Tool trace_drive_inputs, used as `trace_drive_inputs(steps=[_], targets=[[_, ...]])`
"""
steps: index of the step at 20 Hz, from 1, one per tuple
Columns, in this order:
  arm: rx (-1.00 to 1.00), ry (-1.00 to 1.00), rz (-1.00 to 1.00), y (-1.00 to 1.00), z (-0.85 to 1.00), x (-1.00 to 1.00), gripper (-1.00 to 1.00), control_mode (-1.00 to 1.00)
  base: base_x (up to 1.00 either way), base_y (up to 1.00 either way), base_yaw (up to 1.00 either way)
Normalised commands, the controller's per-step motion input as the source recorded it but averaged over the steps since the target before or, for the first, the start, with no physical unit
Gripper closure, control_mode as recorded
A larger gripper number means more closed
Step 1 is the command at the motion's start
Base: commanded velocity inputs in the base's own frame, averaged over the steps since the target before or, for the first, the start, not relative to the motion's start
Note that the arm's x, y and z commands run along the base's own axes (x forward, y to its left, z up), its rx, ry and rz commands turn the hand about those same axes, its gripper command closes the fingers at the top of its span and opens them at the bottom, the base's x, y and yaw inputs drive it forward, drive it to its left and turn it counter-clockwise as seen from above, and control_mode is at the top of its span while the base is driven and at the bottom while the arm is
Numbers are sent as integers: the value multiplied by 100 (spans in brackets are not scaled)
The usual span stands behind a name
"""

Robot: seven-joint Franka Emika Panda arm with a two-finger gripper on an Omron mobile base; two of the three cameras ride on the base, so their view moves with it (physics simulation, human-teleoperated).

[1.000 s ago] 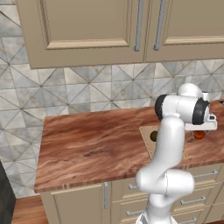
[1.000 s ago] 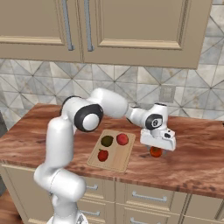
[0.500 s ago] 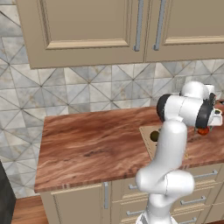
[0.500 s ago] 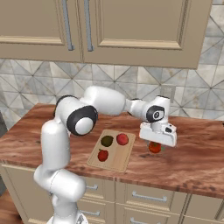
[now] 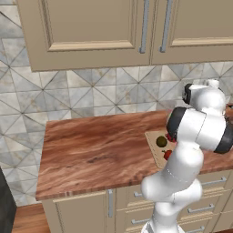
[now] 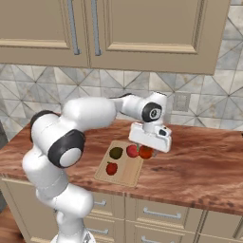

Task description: Place the avocado, onion, tomato, and bell pepper on the cutting board.

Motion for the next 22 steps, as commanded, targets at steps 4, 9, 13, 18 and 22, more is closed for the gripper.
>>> trace_drive_inputs(steps=[4,9,13,18,22], targets=[[4,-4,3,62,4,-42,100,-100,0,0,0],[3,-5,3,51,-7,-18,100,-100,0,0,0],[2,-7,2,37,-1,0,100,-100,0,0,0],[0,-9,1,23,-11,0,100,-100,0,0,0],[0,-7,0,0,-23,0,100,-100,0,0,0]])
